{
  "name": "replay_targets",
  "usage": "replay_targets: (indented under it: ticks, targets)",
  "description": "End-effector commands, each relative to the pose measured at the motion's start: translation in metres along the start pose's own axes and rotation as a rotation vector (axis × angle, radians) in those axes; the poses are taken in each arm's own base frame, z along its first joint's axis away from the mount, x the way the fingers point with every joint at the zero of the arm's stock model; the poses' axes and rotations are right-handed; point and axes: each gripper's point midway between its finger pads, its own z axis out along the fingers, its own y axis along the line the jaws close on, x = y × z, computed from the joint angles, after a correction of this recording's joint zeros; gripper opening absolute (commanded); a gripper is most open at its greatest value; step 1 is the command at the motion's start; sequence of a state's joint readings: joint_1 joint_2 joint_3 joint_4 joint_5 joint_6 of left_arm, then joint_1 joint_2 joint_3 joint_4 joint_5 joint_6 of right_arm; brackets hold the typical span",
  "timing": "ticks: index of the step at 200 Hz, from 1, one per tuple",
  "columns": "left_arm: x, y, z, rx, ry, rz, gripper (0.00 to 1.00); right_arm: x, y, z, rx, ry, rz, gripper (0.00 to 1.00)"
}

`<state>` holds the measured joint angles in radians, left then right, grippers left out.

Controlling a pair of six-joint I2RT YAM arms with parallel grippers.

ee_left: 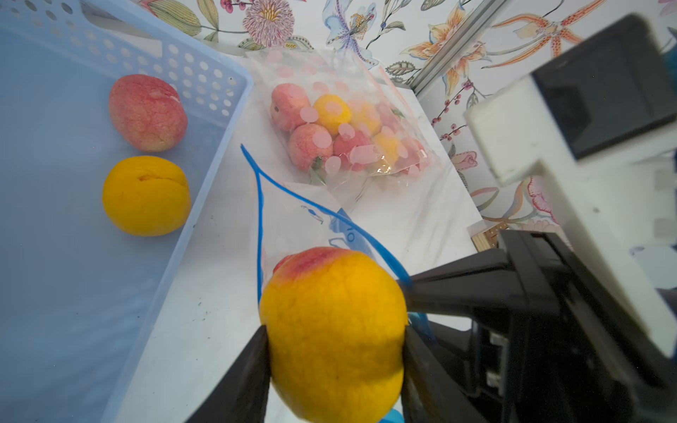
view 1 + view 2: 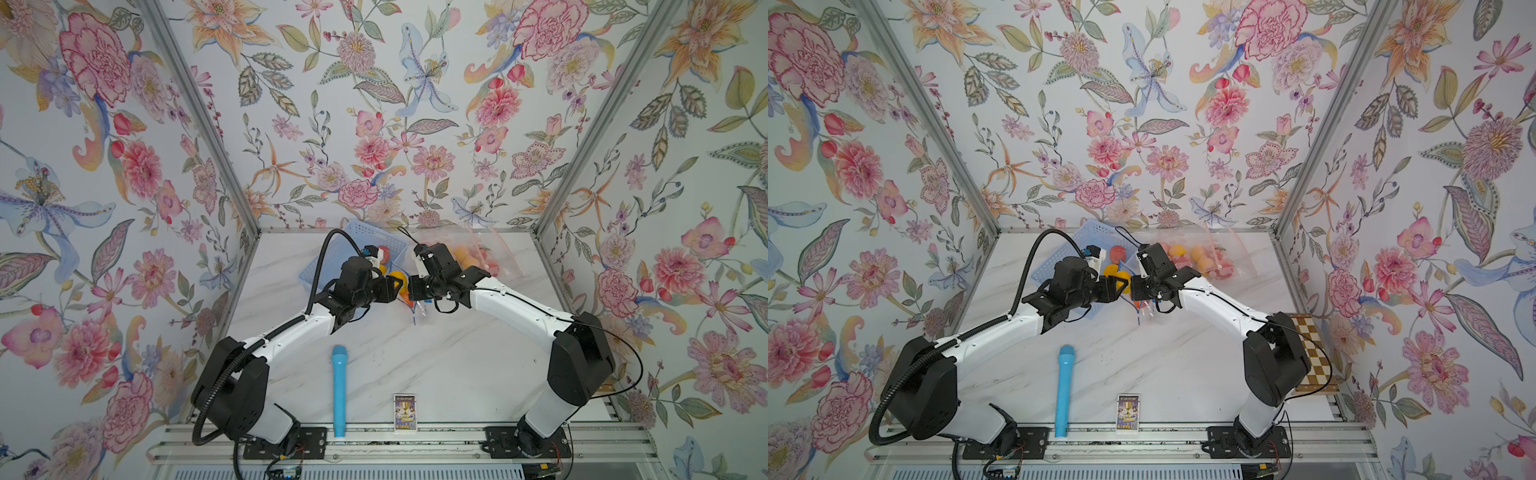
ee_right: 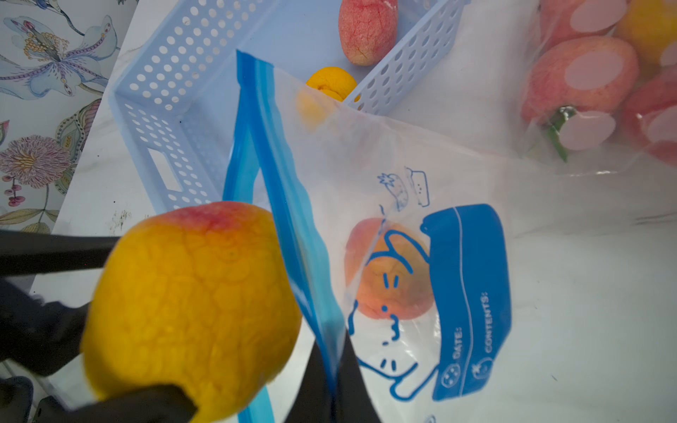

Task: Place the peach in a zip-top bag and seal the zipper
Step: Place the peach in the zipper food storage bag.

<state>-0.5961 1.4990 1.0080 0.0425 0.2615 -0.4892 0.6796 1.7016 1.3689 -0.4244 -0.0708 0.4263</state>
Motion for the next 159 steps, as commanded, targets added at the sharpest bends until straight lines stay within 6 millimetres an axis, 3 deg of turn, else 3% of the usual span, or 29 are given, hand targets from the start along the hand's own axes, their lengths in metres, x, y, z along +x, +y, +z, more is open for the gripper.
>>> replay_targets:
  ticks: [1, 68, 71, 86, 112, 128, 159]
  targets:
    - [0.013, 0.016, 0.003, -0.087, 0.038, 0.046, 0.53, -0.019, 0.015, -0.012, -0.043, -0.058, 0.0, 0.0]
    - [-0.004, 0.021, 0.01, -0.163, 0.005, 0.082, 0.58, -0.016, 0.035, -0.008, -0.122, -0.039, 0.014, 0.0]
    - [0.003, 0.027, 0.017, -0.18, 0.026, 0.078, 0.58, -0.015, 0.036, -0.007, -0.126, -0.036, 0.017, 0.0]
    - [-0.001, 0.029, 0.02, -0.194, 0.003, 0.071, 0.6, -0.014, 0.038, -0.007, -0.137, -0.032, 0.031, 0.0]
    - [-0.01, 0.027, 0.022, -0.193, -0.033, 0.062, 0.68, -0.009, 0.033, -0.002, -0.134, -0.009, 0.077, 0.0]
    - [-0.013, 0.026, 0.022, -0.197, -0.041, 0.062, 0.79, -0.006, 0.026, 0.0, -0.124, 0.0, 0.112, 0.0]
    - [-0.02, 0.022, 0.014, -0.187, -0.079, 0.056, 0.86, 0.0, 0.006, 0.003, -0.091, 0.017, 0.191, 0.0]
